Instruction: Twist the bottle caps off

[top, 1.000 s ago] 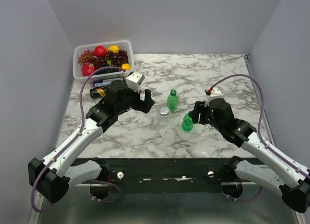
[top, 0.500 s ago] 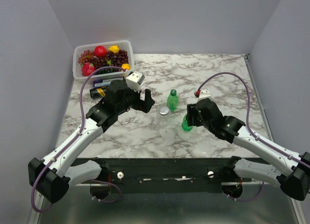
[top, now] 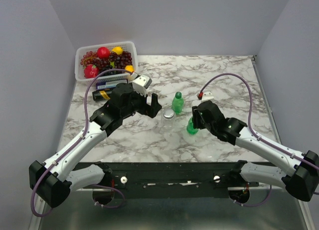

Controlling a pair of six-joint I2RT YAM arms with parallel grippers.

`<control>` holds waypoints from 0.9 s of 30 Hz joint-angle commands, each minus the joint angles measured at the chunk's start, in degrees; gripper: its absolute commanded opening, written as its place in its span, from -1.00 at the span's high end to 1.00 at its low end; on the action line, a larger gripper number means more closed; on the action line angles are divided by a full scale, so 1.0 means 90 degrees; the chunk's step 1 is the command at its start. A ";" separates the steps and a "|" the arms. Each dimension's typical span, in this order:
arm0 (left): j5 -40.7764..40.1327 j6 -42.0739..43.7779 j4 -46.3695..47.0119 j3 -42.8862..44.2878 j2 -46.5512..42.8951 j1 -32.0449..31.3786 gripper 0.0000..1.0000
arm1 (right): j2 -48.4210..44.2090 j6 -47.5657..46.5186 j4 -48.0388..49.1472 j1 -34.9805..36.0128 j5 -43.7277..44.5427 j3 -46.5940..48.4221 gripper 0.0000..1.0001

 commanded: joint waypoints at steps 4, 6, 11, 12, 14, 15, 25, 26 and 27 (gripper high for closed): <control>0.0432 0.0164 0.0135 0.0081 0.0057 -0.0154 -0.97 | 0.0186 -0.0111 0.0396 0.0067 0.0222 0.0167 0.64; 0.0521 0.0223 0.0194 0.0012 0.0047 -0.0241 -0.97 | 0.0119 -0.0072 0.0377 0.0048 0.0232 0.0167 0.80; 0.0784 0.0428 0.0233 0.0002 0.0028 -0.0476 -0.97 | -0.0437 -0.0033 0.0163 0.0057 -0.0118 0.0177 0.99; 0.0824 0.0496 0.0223 0.0002 0.0028 -0.0582 -0.97 | -0.0738 0.0006 0.0046 0.0057 -0.0206 0.0187 0.99; 0.1047 0.0594 0.0311 -0.0017 0.0008 -0.0700 -0.97 | -0.1052 0.0026 -0.0023 0.0057 -0.0567 0.0187 0.99; 0.1397 0.0691 0.0350 -0.0036 -0.0021 -0.0768 -0.97 | -0.1218 0.0055 -0.0111 0.0057 -0.0714 0.0216 0.99; 0.3021 0.1092 0.0829 -0.0369 -0.0558 -0.1247 -0.97 | -0.2284 0.0153 0.0034 0.0057 -0.3369 0.0285 0.99; 0.3050 0.1092 0.0829 -0.0359 -0.0539 -0.1257 -0.98 | -0.2304 0.0172 0.0093 0.0048 -0.3690 0.0294 0.99; 0.3118 0.1073 0.0829 -0.0359 -0.0519 -0.1257 -0.98 | -0.2381 0.0202 0.0152 0.0048 -0.3829 0.0294 0.99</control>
